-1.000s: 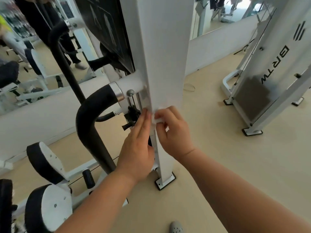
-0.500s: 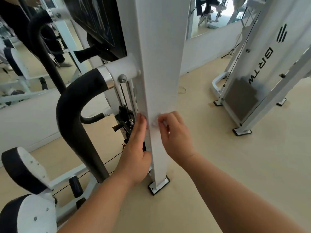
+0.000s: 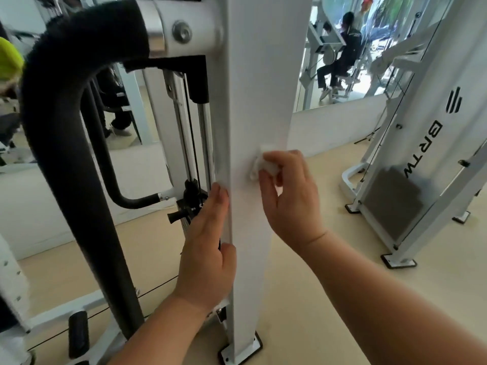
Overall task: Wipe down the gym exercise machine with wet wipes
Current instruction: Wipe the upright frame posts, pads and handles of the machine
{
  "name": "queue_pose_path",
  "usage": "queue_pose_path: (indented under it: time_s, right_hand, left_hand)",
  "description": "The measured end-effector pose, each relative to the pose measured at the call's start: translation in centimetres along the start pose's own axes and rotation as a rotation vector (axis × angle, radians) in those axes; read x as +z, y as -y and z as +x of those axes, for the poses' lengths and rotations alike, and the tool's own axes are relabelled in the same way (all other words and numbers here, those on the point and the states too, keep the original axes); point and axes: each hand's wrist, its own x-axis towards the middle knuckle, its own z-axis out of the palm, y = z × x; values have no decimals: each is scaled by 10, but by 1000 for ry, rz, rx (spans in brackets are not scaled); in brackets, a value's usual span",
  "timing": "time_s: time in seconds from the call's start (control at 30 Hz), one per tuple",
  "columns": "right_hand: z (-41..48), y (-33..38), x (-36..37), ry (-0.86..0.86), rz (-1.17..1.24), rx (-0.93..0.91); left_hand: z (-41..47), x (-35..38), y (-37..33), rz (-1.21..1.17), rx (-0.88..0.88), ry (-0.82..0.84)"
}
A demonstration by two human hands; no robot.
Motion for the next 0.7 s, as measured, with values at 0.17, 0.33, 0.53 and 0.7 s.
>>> queue_pose_path:
  time_s: [0.17, 0.33, 0.53, 0.7]
  right_hand:
    - [-11, -13, 24, -235, -90, -195]
    - [-95, -35, 50, -76, -149, -363]
    - [-62, -30, 31, 96, -330, -359]
    - [-33, -35, 35, 65, -379, -352]
  left_hand:
    - [3, 15, 28, 94, 162, -96]
    - [4, 29, 33, 113, 201, -184]
    - [-6, 30, 27, -115, 171, -110]
    - [-16, 42, 33, -286, 120, -58]
